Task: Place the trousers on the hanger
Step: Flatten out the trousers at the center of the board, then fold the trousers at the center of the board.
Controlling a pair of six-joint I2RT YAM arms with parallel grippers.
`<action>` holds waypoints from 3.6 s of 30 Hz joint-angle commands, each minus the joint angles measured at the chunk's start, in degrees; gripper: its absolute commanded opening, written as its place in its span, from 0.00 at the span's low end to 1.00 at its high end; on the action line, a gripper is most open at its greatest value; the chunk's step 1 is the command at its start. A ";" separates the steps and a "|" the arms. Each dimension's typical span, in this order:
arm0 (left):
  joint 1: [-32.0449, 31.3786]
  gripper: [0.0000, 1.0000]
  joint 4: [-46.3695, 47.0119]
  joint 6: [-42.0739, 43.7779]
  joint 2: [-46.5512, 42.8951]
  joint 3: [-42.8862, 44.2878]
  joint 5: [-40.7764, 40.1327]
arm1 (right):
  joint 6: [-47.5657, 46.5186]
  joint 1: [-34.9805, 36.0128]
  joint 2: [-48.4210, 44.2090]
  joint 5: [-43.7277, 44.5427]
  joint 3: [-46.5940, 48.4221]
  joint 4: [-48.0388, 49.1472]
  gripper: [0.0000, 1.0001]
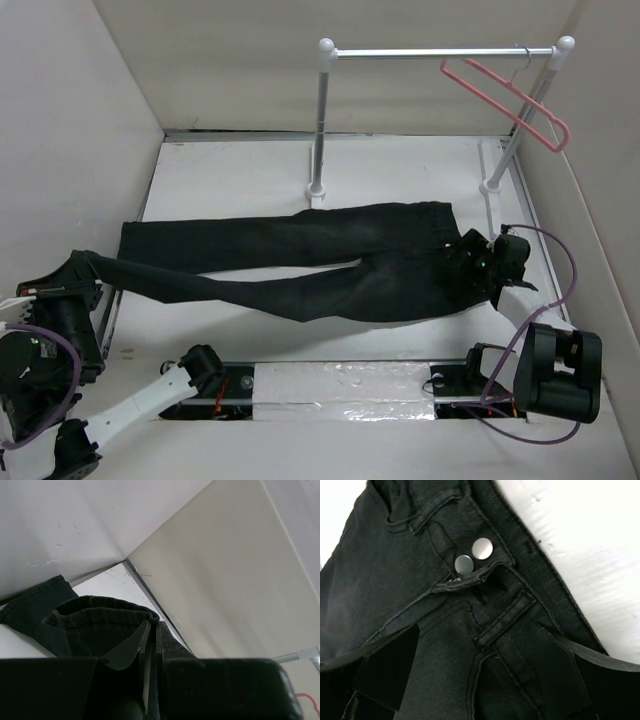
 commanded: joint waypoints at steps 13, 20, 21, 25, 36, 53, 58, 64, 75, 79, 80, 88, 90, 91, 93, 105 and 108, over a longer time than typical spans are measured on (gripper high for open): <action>0.74 0.00 -0.43 -4.02 0.44 -2.49 3.34 | 9.21 1.33 18.90 -6.70 15.02 17.53 0.90; 3.63 0.00 2.88 -3.25 0.45 -5.92 8.17 | 5.07 2.74 -7.02 14.03 4.50 1.27 0.64; 4.60 0.00 4.29 -0.37 0.36 -6.27 9.22 | 5.34 2.04 -12.53 15.09 -0.40 0.13 0.46; 8.91 0.00 9.40 2.82 0.27 -8.38 15.55 | 4.20 -3.04 -18.91 15.38 -5.28 -6.97 0.29; 13.31 0.00 12.74 4.76 -1.31 -9.79 24.09 | 0.95 -5.79 -8.21 8.35 -1.68 -7.80 0.71; 13.31 0.00 12.92 5.11 -0.26 -10.05 22.51 | 3.59 -14.20 -21.36 23.62 7.54 -16.38 0.00; 13.31 0.00 12.05 4.85 0.62 -10.05 18.82 | 1.74 -20.02 -26.82 26.70 13.69 -24.39 0.00; 13.31 0.00 8.62 3.18 2.55 -10.32 15.74 | -1.86 -21.26 -34.29 26.97 12.57 -29.23 0.00; 12.78 0.00 -9.92 -10.96 16.77 -4.88 14.42 | -2.57 -19.95 -26.75 21.87 14.92 -22.82 0.00; 12.78 0.00 -17.72 -20.52 30.11 -2.68 12.93 | -2.39 -16.96 -21.38 24.41 19.67 -21.33 0.00; 12.78 0.00 -22.80 -23.60 31.89 -1.37 11.79 | -2.13 -16.26 -20.85 24.77 20.81 -20.63 0.00; 29.70 0.00 -7.98 -8.40 40.77 -7.74 20.51 | 1.91 -6.68 -14.52 30.30 28.46 -19.39 0.00; 40.41 0.00 -3.71 -3.96 42.28 -8.21 30.63 | 2.09 -5.27 -14.87 31.01 28.64 -19.48 0.00; 50.21 0.00 -1.86 -2.20 42.37 -8.03 36.60 | 2.00 -4.65 -16.09 32.06 27.69 -19.13 0.00; 58.18 0.00 3.16 -0.16 40.88 -8.82 48.41 | 2.18 -4.12 -17.68 32.68 25.75 -17.64 0.00; 70.18 0.00 -4.04 -6.40 54.93 -4.35 44.92 | 1.12 -4.12 -9.54 33.21 27.04 -11.57 0.00; 70.18 0.00 -3.87 -6.49 58.10 -1.97 43.60 | 2.18 -4.73 -5.74 31.72 29.16 -10.69 0.00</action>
